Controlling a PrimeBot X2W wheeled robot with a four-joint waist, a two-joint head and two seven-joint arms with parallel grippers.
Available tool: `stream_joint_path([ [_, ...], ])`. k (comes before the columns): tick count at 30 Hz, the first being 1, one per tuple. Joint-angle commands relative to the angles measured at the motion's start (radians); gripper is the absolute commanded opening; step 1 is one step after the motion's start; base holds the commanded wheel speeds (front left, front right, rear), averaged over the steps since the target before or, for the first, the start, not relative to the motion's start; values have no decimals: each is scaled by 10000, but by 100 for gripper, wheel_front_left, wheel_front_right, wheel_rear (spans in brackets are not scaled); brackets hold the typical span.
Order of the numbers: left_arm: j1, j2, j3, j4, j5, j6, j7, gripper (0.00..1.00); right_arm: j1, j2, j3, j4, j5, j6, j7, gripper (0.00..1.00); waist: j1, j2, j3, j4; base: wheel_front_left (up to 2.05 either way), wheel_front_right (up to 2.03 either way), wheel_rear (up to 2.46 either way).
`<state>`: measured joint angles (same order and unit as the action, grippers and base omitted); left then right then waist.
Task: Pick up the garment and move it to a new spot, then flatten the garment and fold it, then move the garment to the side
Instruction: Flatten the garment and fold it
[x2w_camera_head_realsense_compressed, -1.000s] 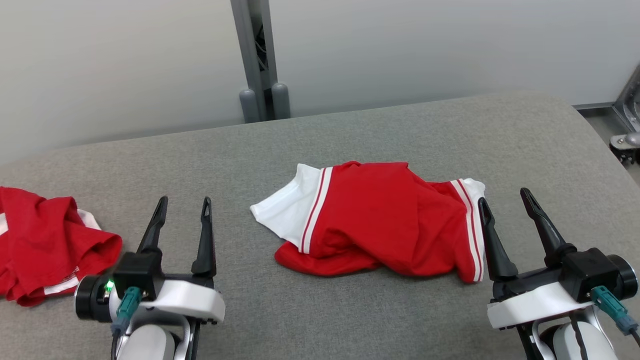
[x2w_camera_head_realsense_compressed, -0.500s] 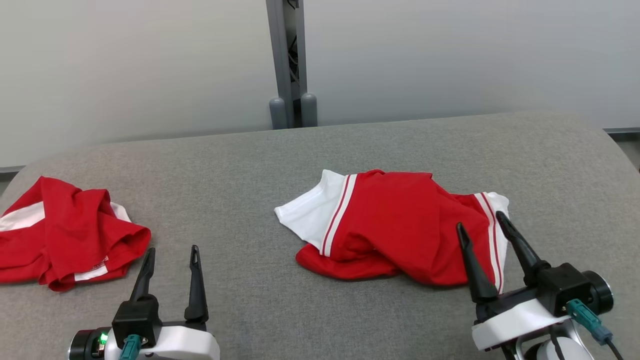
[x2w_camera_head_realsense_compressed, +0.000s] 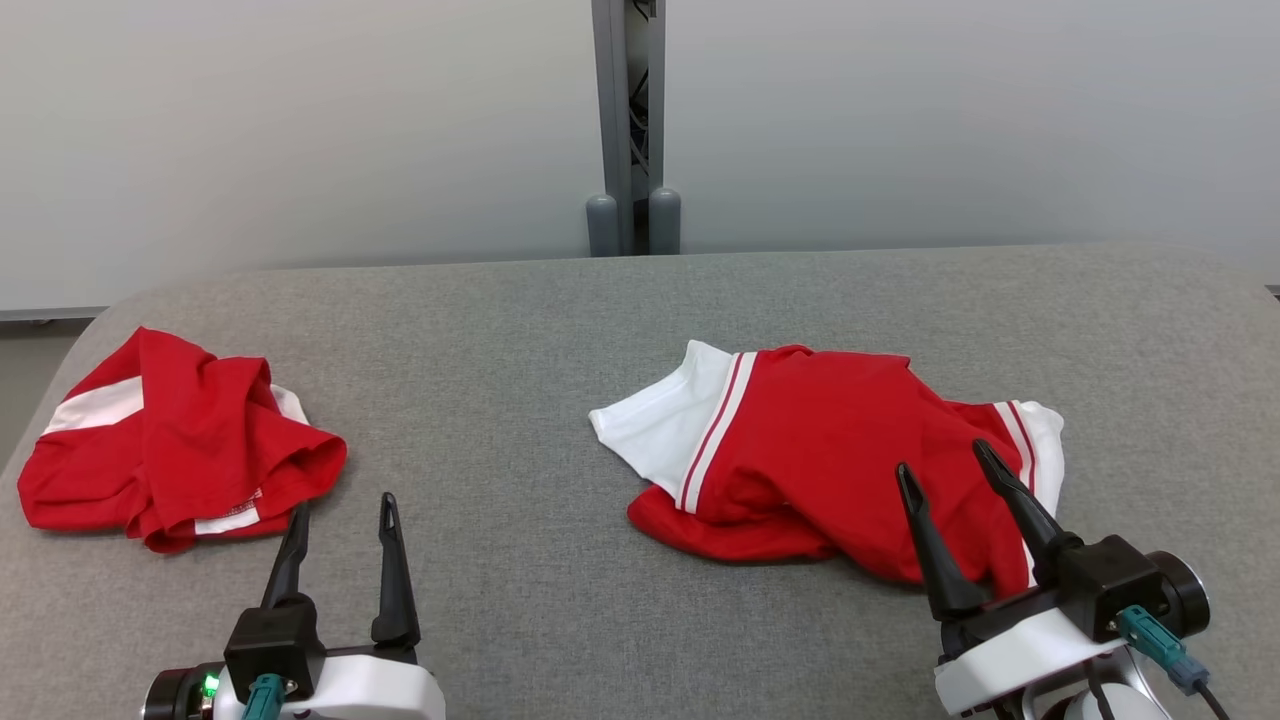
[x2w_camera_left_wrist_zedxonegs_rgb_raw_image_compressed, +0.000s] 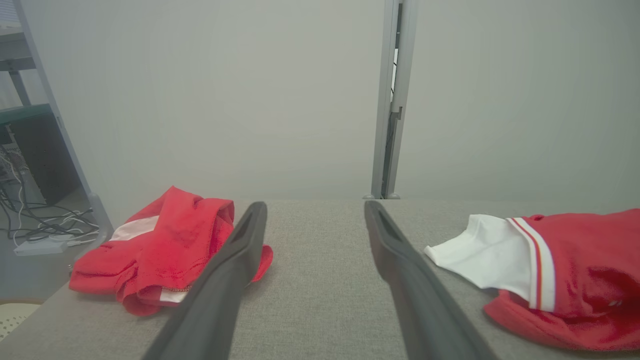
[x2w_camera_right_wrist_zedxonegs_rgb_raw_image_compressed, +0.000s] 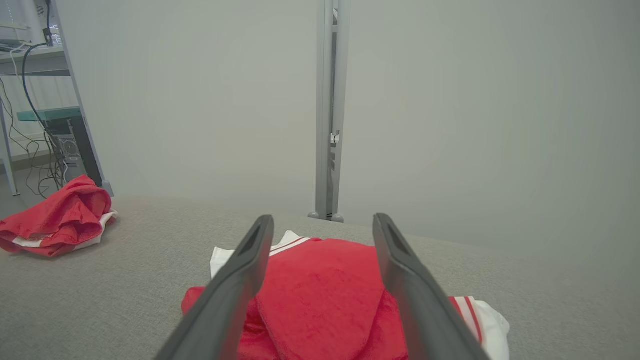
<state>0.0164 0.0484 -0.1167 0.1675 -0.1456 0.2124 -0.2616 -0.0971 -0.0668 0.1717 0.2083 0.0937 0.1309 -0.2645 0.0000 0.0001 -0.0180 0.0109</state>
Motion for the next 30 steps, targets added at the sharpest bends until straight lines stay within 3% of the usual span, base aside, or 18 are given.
stream_joint_path([
  [1, 2, 37, -46, 37, 8, -45, -36, 100, 17, -60, -10, 8, -1, -3, -15, 100, 0, -1, -3, 71, 0, 0, 0],
  [10, -115, 40, -320, -12, -48, -169, -36, 100, -392, -409, 658, 264, -197, -3, -15, 100, 0, -1, 217, 319, 0, 0, 0],
  [18, -483, 36, -645, 73, -195, -173, -36, 100, -2202, -1183, 2154, 2972, -902, -3, -3, 100, 0, -1, 749, 741, 0, 0, 0],
  [30, -935, 36, -1124, 215, -476, -98, -36, 100, -4474, -1353, 3834, 6050, -1233, -3, 6, 100, 0, -1, 1270, 1534, 0, 0, 0],
])
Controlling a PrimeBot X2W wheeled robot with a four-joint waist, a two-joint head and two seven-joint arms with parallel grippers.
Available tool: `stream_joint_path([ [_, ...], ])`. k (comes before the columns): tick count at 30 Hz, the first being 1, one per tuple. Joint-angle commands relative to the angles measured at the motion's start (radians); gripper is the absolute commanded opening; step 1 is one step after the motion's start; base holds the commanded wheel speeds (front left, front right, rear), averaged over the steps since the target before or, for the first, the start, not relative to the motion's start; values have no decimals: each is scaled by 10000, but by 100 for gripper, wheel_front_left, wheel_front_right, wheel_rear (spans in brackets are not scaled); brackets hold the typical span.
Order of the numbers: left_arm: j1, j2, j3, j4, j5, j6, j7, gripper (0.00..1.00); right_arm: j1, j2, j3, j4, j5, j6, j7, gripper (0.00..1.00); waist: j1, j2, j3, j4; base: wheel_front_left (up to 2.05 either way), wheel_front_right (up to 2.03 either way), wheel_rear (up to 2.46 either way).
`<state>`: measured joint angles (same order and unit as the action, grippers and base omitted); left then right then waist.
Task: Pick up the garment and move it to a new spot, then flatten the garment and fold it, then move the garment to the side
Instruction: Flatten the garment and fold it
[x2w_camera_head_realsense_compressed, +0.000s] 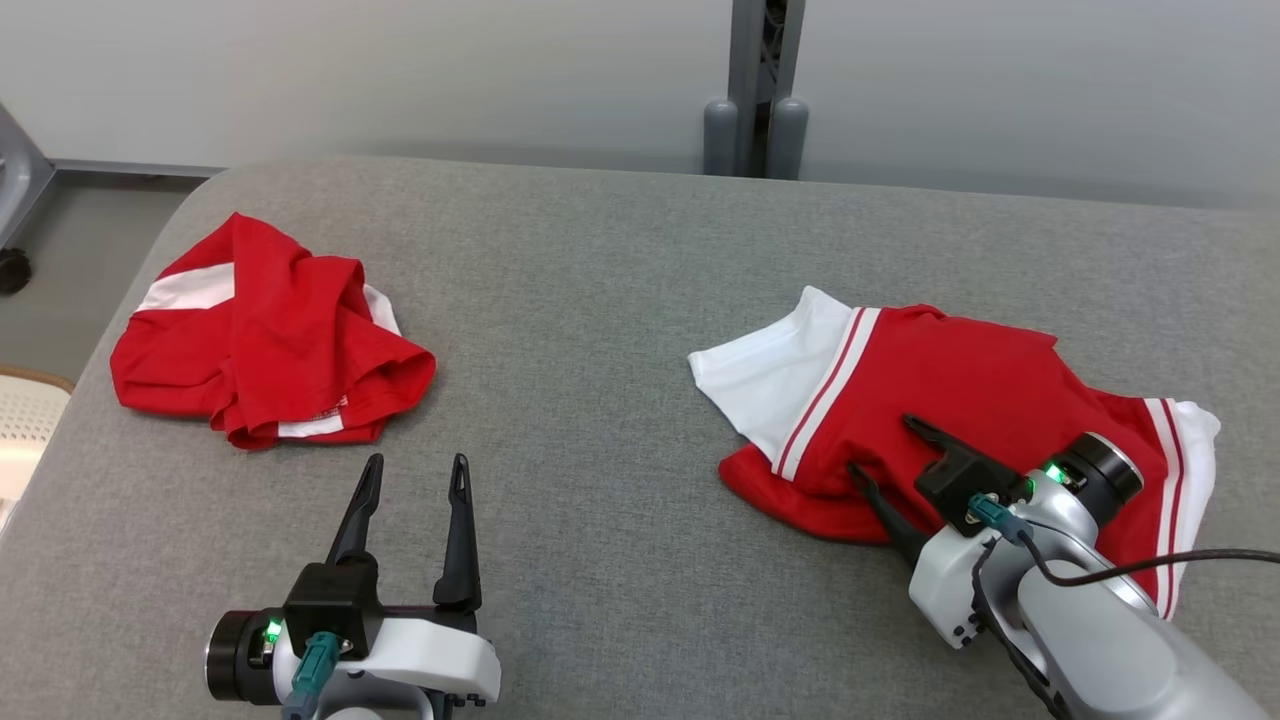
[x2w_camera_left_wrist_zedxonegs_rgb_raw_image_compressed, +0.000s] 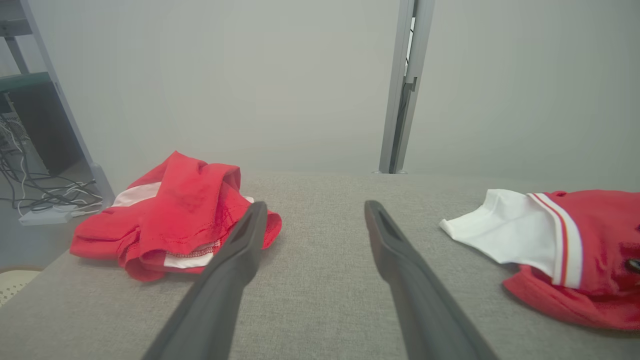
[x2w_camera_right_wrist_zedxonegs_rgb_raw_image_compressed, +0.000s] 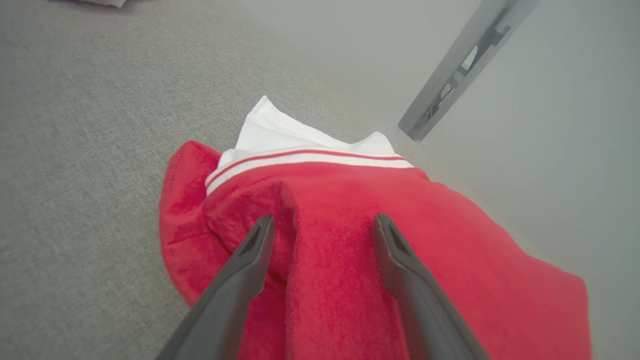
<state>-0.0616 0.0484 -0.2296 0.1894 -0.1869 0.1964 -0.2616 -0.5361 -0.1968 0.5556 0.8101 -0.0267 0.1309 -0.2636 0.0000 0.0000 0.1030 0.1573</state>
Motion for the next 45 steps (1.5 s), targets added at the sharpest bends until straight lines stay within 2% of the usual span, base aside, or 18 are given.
stream_joint_path([
  [1, -153, 37, -17, -3, -83, 64, -36, 100, -199, -43, 75, 211, -45, -3, -4, 100, 0, 0, 81, 113, 0, 0, 0],
  [3, -170, 39, -38, 11, -89, 77, -36, 100, -369, 25, 206, 559, -8, -3, -3, 100, 0, 0, 101, 178, 0, 0, 0],
  [4, -174, 37, -58, 11, -95, 86, -36, 100, -512, 56, 256, 855, 92, -3, -4, 33, 0, 0, 115, 223, 0, 0, 0],
  [5, -178, 36, -63, 9, -100, 92, -36, 100, -618, 48, 247, 948, 87, -3, -5, 0, 0, 0, 126, 239, 0, 0, 0],
  [8, -169, 39, -65, 6, -109, 117, -36, 100, -749, 146, 177, 1030, 222, -3, -15, 0, 0, 0, 122, 250, 0, 0, 0],
  [12, -41, 39, -14, 71, -118, 117, -36, 100, -508, 331, 127, 478, 632, -3, -19, 0, 0, 0, -35, 145, 0, 0, 0],
  [16, 113, 39, 23, 128, -72, 82, -36, 100, -139, 452, 641, -681, 1423, -3, -23, 0, 0, 0, -363, -82, 0, 0, 0],
  [21, 327, 37, 51, 169, -10, 3, -36, 100, 139, 419, 1620, -2438, 3180, -3, -22, 0, 0, 0, -852, -460, 0, 0, 0],
  [22, 327, 37, 51, 169, -10, 3, -36, 100, 139, 419, 1620, -2438, 3180, -3, -22, 0, 0, 0, -852, -460, 0, 0, 0],
  [29, 483, 40, 19, 118, -24, 16, -36, 100, -200, 170, 2352, -4947, 6096, -3, -23, 0, 0, 0, -1216, -836, 0, 0, 0],
  [32, 525, 39, 9, 119, -30, 13, -36, 100, -334, 79, 2218, -5858, 7603, -3, -23, 0, 0, 0, -1284, -889, 0, 0, 0],
  [35, 518, 39, -8, 89, -35, 34, -36, 100, -294, 19, 1605, -6580, 9462, -3, 103, 0, 0, 0, -1302, -905, 0, 0, 0],
  [37, 552, 39, 10, 77, -25, 23, -36, 100, -160, -128, 1004, -6599, 10596, -3, 353, 0, 0, 0, -1298, -911, 0, 0, 0],
  [40, 563, 37, 36, 68, -16, -2, -36, 100, 3, -383, 197, -5793, 11690, -2, 837, 0, 0, 0, -1260, -891, 0, 0, 0],
  [43, 498, 42, 10, 66, -20, -7, -36, 100, 147, -648, -485, -4391, 12521, -2, 1330, 0, 0, 0, -1136, -842, 0, 0, 0],
  [45, 419, 36, -35, 73, -11, -39, -36, 100, 67, -945, -668, -3254, 12453, -2, 1466, 0, 0, 0, -1036, -793, 0, 0, 0],
])
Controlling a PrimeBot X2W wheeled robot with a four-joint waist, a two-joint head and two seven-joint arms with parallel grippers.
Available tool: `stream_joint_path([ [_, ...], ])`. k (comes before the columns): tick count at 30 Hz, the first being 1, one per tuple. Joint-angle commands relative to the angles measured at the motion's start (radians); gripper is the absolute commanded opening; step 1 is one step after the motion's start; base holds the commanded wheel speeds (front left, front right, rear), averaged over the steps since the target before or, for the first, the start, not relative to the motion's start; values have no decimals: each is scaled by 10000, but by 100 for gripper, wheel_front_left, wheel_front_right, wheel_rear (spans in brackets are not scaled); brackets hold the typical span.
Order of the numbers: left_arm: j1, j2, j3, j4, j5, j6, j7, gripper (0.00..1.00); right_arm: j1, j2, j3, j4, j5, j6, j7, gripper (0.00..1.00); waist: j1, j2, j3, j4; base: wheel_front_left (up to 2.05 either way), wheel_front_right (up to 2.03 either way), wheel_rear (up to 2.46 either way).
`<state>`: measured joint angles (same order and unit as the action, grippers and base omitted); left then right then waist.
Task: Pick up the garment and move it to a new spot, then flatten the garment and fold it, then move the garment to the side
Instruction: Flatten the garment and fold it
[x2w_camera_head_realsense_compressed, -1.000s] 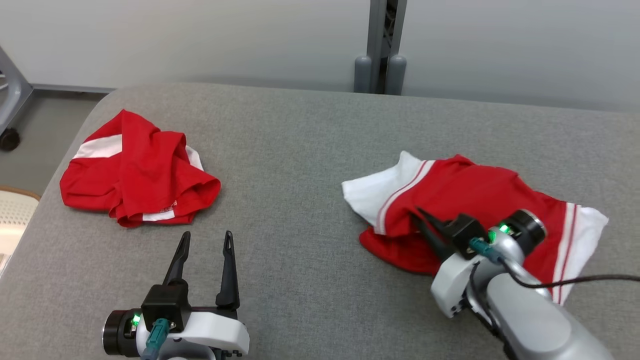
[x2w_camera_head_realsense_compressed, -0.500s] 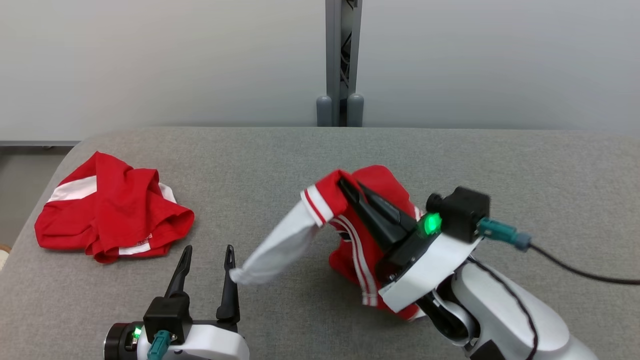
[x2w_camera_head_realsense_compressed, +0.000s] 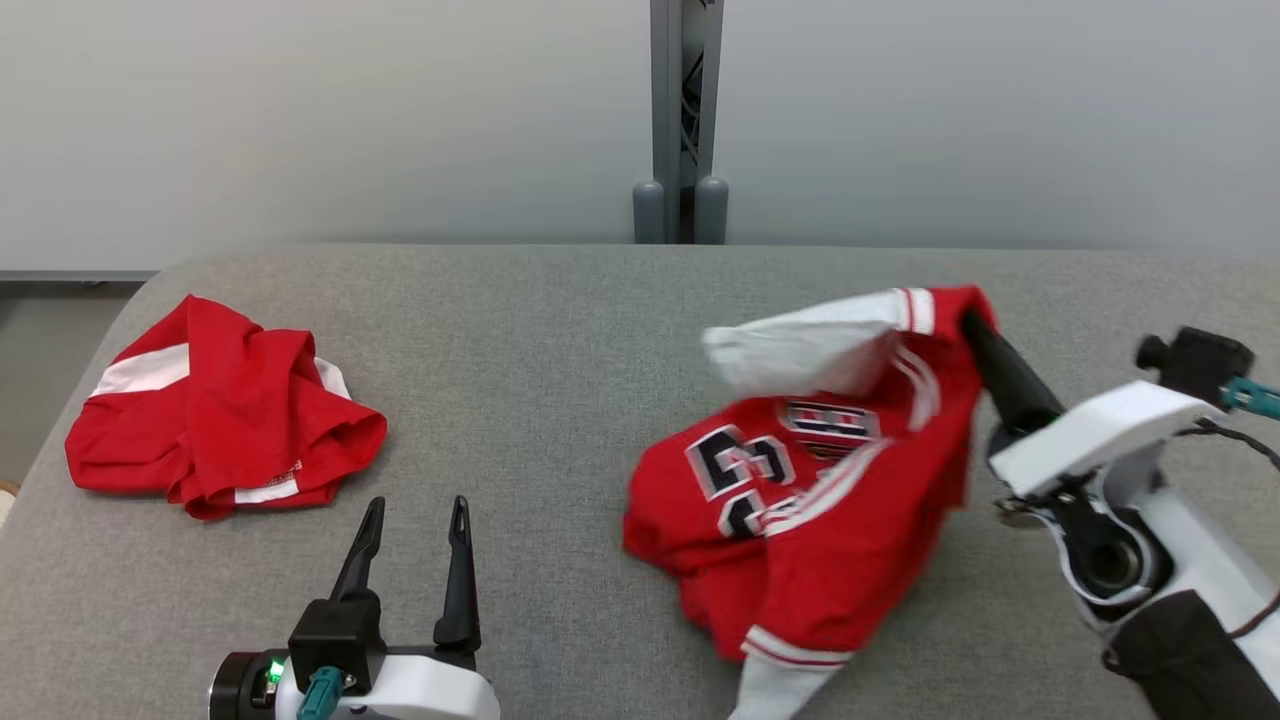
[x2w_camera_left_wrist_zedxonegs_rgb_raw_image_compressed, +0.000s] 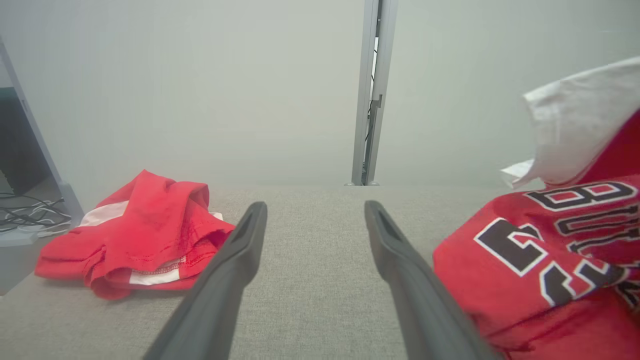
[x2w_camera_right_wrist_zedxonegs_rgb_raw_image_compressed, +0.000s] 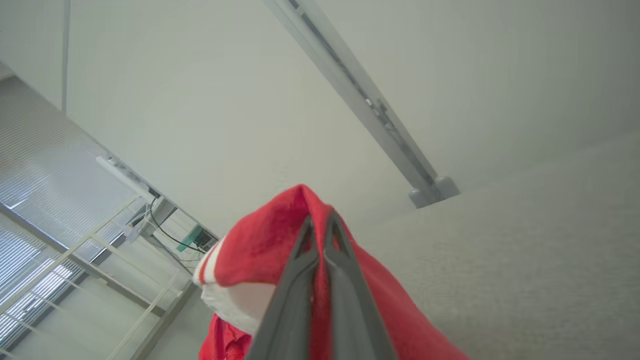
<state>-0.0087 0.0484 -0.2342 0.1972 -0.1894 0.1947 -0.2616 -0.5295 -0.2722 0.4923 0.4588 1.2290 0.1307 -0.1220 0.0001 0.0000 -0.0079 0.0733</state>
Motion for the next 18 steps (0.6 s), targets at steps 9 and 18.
stream_joint_path([
  [9, -443, 37, 53, 99, 160, -123, -36, 100, -827, -587, -549, 4001, -39, 0, -228, 0, -1, 0, 749, 101, 0, 0, 0],
  [18, -762, 37, 67, 145, 308, -240, -36, 100, -1860, -996, -687, 6693, -480, 0, -1097, 100, -1, 0, 1275, -13, 0, 0, 0],
])
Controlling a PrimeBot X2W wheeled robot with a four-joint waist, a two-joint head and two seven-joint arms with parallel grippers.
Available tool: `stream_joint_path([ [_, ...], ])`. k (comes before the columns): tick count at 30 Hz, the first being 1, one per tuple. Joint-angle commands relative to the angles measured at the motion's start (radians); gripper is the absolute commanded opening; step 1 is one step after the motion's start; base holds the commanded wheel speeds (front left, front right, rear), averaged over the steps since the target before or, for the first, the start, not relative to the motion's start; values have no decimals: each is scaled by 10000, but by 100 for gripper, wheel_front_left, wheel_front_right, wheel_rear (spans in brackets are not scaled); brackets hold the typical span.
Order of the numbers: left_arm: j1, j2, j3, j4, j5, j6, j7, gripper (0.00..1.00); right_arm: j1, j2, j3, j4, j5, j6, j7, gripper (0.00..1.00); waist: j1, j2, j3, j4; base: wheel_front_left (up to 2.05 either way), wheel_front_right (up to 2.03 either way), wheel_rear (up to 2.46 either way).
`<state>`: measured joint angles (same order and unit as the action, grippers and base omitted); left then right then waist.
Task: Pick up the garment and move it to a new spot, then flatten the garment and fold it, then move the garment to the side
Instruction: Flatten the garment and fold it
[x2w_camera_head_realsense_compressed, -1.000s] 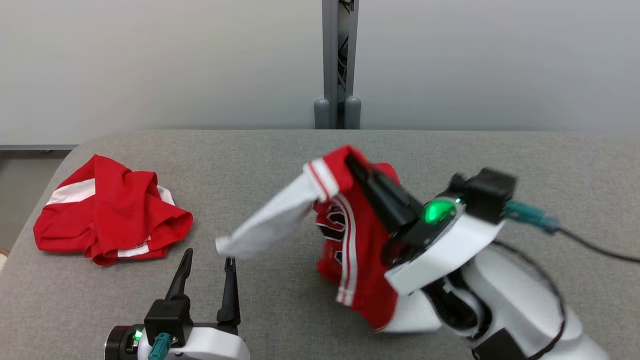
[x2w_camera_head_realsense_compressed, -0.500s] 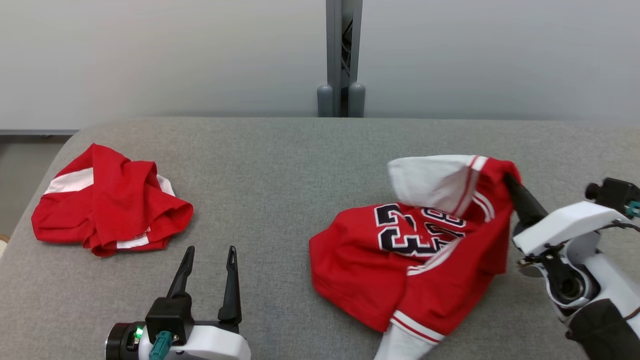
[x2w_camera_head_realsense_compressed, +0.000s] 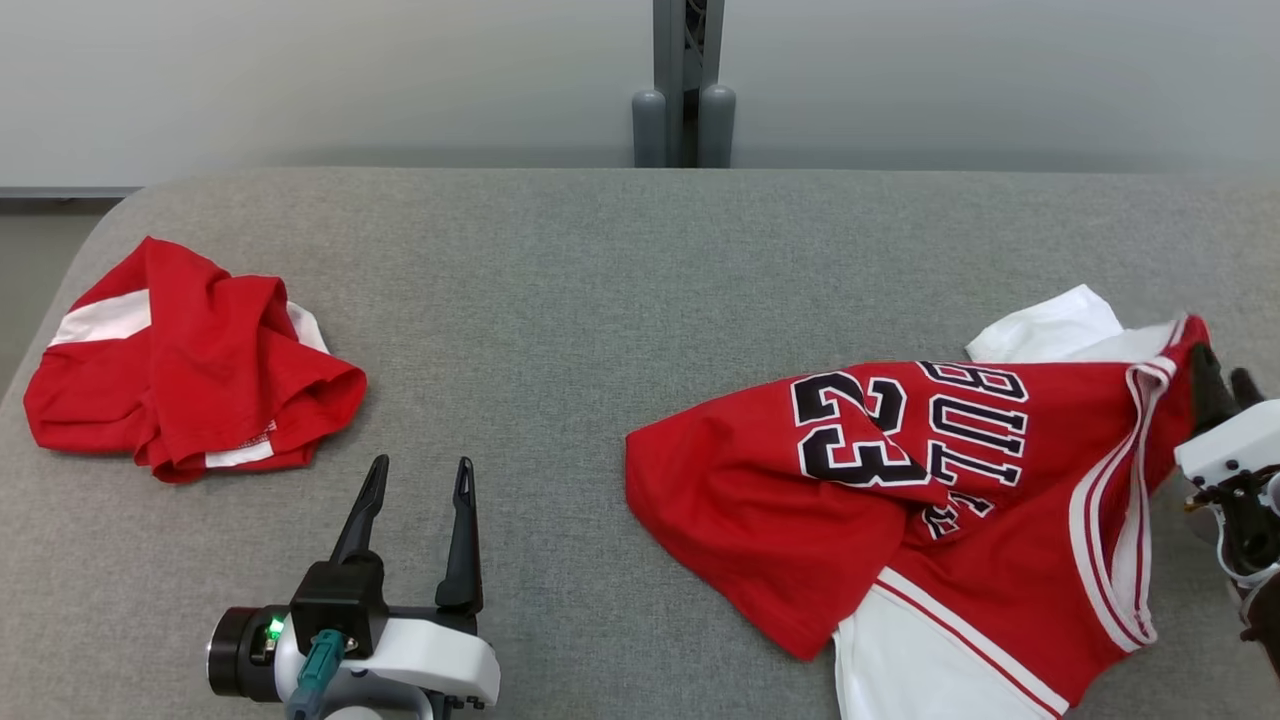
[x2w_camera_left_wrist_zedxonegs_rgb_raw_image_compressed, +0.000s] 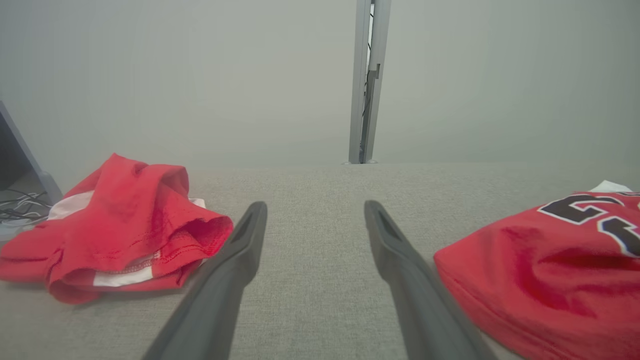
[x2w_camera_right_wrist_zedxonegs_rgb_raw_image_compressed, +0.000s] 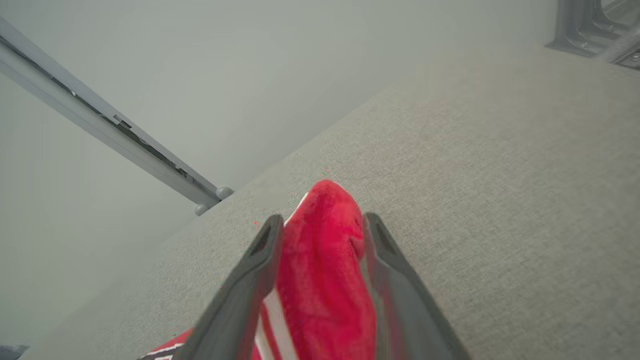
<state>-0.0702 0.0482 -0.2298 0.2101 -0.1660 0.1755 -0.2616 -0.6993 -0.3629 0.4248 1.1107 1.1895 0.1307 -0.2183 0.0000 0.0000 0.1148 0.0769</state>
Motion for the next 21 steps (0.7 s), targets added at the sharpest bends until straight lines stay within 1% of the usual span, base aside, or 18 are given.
stream_joint_path([
  [1, -177, 39, 13, 31, 82, -54, -36, 100, -265, -83, -19, 368, -147, 0, -201, 100, 0, 0, 55, -76, 0, 0, 0],
  [5, -213, 41, 8, 53, 70, -4, -36, 100, -540, 5, 2, 772, -356, 0, -349, 100, 0, 0, 19, -212, 0, 0, 0],
  [8, -167, 41, 7, 81, 53, 3, -36, 100, -658, 57, 243, 943, -663, 0, -419, 100, 0, 0, -133, -379, 0, 0, 0],
  [13, -9, 41, 45, 81, -28, 32, -36, 100, -746, 104, 524, 693, -1157, 0, -505, 100, 0, 0, -563, -675, 0, 0, 0],
  [17, 135, 41, 61, -11, -106, 88, -36, 100, -619, -180, 220, -527, -1881, 0, -482, 100, 0, 0, -896, -902, 0, 0, 0],
  [19, 170, 39, 73, -101, -109, 100, -36, 100, -319, -203, -149, -1512, -2412, 0, -472, 100, 0, 0, -994, -1006, 0, 0, 0],
  [21, 194, 42, 110, -258, -123, 78, -36, 100, 48, -182, -573, -2772, -3069, 0, -472, 100, 0, 0, -1075, -1116, 0, 0, 0],
])
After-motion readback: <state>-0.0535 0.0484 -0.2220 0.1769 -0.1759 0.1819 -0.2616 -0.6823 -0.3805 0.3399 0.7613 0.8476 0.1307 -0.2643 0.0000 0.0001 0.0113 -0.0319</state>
